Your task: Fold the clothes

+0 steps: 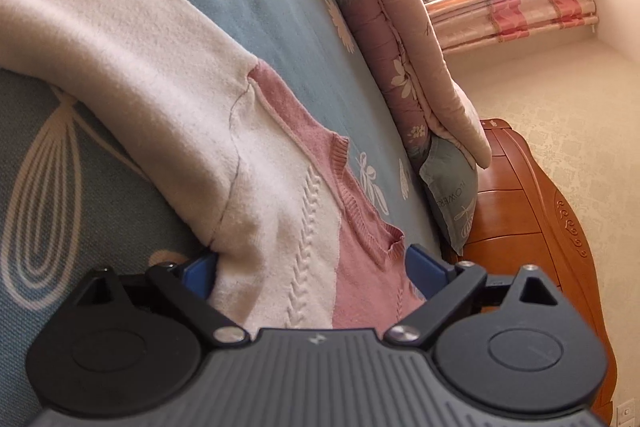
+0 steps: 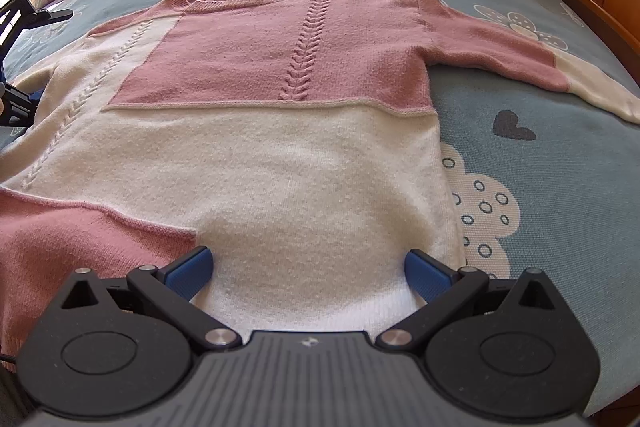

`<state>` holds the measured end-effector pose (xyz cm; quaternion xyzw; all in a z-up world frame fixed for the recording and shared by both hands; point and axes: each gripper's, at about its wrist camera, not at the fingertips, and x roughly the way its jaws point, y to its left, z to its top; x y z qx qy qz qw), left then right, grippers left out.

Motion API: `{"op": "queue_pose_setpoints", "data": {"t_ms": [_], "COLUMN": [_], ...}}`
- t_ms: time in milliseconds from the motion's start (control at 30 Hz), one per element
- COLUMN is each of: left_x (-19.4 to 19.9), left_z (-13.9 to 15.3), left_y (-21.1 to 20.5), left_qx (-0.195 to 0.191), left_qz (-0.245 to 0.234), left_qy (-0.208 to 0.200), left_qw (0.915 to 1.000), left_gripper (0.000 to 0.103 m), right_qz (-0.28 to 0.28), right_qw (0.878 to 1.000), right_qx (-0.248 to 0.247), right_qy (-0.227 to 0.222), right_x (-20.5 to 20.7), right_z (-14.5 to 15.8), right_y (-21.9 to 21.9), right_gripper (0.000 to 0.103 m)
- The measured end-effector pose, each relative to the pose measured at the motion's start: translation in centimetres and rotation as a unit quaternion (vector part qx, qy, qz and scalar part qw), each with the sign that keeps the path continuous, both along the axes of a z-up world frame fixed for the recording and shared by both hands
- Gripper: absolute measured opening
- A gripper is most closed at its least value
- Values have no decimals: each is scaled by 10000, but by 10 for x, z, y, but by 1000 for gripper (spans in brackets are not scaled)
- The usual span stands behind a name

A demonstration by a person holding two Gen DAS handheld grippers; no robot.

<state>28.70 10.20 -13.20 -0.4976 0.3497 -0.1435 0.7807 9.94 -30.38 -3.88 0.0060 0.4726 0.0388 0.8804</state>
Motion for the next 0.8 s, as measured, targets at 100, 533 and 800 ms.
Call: {"op": "queue_pose_setpoints", "data": {"t_ms": [100,533,800], "left_x": [-6,-45,-14], "left_z": [1,78,39], "left_y": [13,85,-23], "left_qx": [-560,-17,1203], "left_qz": [37,309,-988], "left_qy": [26,-534,117], "left_qw": [9984,9981,9877], "left_gripper": [94,95,93], "right_qz": [13,-6,-19], "right_qw": [10000,10000,10000], "right_qx": [5,-44,-52], "right_qy": [-1,-37,-25], "right_x": [-1,-3,-3], "right_z": [0,-1,0], "right_y": [0,2,2], "right_gripper": [103,103,103]}}
